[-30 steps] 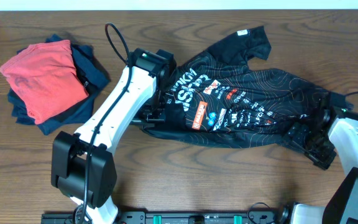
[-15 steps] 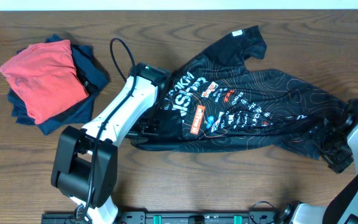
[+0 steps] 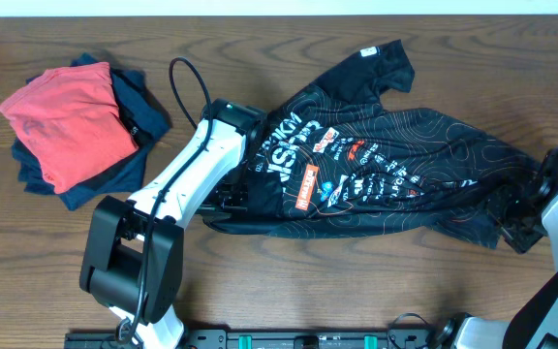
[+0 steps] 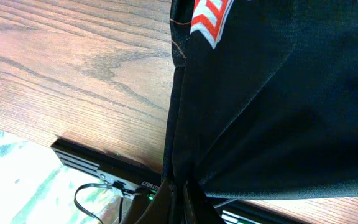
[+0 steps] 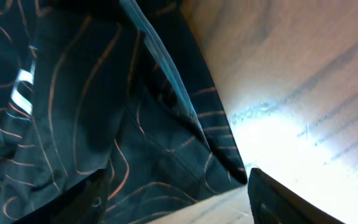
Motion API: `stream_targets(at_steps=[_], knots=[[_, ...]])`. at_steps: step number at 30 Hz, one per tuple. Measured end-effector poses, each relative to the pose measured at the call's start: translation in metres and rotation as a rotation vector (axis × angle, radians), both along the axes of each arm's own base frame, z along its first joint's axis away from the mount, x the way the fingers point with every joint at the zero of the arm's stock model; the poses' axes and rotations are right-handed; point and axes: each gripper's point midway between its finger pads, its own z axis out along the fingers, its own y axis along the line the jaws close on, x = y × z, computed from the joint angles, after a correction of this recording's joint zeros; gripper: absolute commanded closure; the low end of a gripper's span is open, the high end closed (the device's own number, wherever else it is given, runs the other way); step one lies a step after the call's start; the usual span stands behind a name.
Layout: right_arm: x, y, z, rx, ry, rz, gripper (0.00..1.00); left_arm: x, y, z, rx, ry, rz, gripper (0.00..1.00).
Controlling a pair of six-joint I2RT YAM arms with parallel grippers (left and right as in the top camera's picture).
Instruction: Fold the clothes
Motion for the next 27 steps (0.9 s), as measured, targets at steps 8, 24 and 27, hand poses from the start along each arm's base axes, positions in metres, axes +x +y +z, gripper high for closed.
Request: stream_targets(at_steps=[8, 24, 27], knots=[[0.02, -0.007, -0.013, -0.019, -0.078, 0.007, 0.34, 0.011, -0.005, -0.005, -0.02, -0.052, 0.002, 0.94], [0.077, -0.009, -0.033, -0.032, -0.227, 0.057, 0.99, 0.018, -0.008, -0.007, -0.028, -0.084, 0.019, 0.94], [0.077, -0.007, -0.032, -0.019, -0.213, 0.06, 0.99, 0.018, -0.008, -0.007, -0.028, -0.084, 0.02, 0.94]])
